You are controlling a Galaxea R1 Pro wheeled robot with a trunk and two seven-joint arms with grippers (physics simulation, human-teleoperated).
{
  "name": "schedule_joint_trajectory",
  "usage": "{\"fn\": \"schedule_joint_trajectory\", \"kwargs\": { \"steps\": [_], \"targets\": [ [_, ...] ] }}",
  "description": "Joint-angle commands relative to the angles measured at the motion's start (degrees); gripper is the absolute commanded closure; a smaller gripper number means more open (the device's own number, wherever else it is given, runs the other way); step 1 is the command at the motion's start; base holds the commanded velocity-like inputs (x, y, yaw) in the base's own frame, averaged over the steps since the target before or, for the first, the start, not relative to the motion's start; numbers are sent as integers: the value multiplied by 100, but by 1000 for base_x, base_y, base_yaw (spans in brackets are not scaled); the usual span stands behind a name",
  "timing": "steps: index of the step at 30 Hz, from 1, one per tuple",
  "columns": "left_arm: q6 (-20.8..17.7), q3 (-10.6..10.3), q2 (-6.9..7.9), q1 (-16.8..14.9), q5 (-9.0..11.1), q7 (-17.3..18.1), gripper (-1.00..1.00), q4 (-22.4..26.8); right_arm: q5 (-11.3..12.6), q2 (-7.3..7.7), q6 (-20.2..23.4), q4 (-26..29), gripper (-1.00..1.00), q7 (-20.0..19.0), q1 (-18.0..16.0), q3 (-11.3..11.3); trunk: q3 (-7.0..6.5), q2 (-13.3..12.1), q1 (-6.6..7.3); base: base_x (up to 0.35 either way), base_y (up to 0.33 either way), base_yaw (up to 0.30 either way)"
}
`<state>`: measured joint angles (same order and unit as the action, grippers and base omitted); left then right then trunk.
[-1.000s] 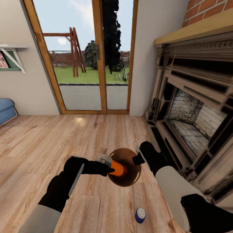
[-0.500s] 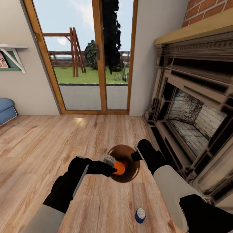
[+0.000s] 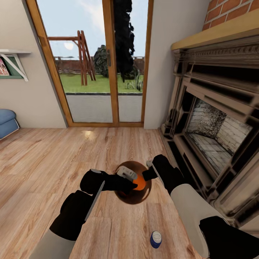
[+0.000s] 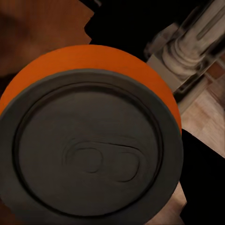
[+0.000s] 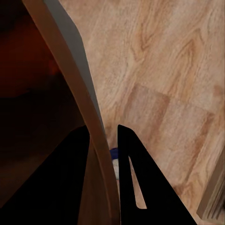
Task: Put the three can of soda from the living room inside the tash can in the kitchen.
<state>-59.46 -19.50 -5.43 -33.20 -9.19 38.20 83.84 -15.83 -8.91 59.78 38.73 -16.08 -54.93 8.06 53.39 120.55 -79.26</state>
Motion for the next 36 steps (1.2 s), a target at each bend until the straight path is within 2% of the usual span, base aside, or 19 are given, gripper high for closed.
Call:
{"fn": "schedule_joint_trajectory", "kwargs": {
  "steps": [1,7,12,16,19,22,30,34,35,36],
  "targets": [
    [-54,-11,6,-2,247,-65,100,1,221,-4,22,3,100,-27,0,-6,-1,0,0,0,0,0],
    [-54,-26,13,-2,242,-227,100,-209,221,-11,22,6,100,-27,0,34,-1,0,0,0,0,0],
    [66,-37,21,-2,247,-452,100,-752,221,-13,22,16,100,-27,0,92,-1,0,0,0,0,0],
    [172,-44,19,-2,243,-660,100,-997,221,-14,22,60,100,-27,0,98,-1,0,0,0,0,0],
    [219,-45,17,-2,248,-958,100,-1056,221,-14,22,73,100,-27,0,104,-1,0,0,0,0,0],
    [302,-45,16,-2,250,-1106,100,-1086,221,-14,22,78,100,-27,0,107,-1,0,0,0,0,0],
    [371,-45,3,-2,244,-1245,100,-1168,221,-13,22,81,100,-27,3,108,-1,0,0,0,0,0],
    [525,-45,-1,-2,243,-1400,100,-1392,221,-14,22,82,100,-27,8,108,-1,0,0,0,0,0],
    [543,-45,-2,-2,243,-1420,-100,-1442,221,-14,22,82,100,-27,8,108,-1,0,0,0,0,0],
    [560,-45,-2,-2,242,-1436,-100,-1489,221,-14,22,82,100,-27,8,108,-1,0,0,0,0,0]
  ]
}}
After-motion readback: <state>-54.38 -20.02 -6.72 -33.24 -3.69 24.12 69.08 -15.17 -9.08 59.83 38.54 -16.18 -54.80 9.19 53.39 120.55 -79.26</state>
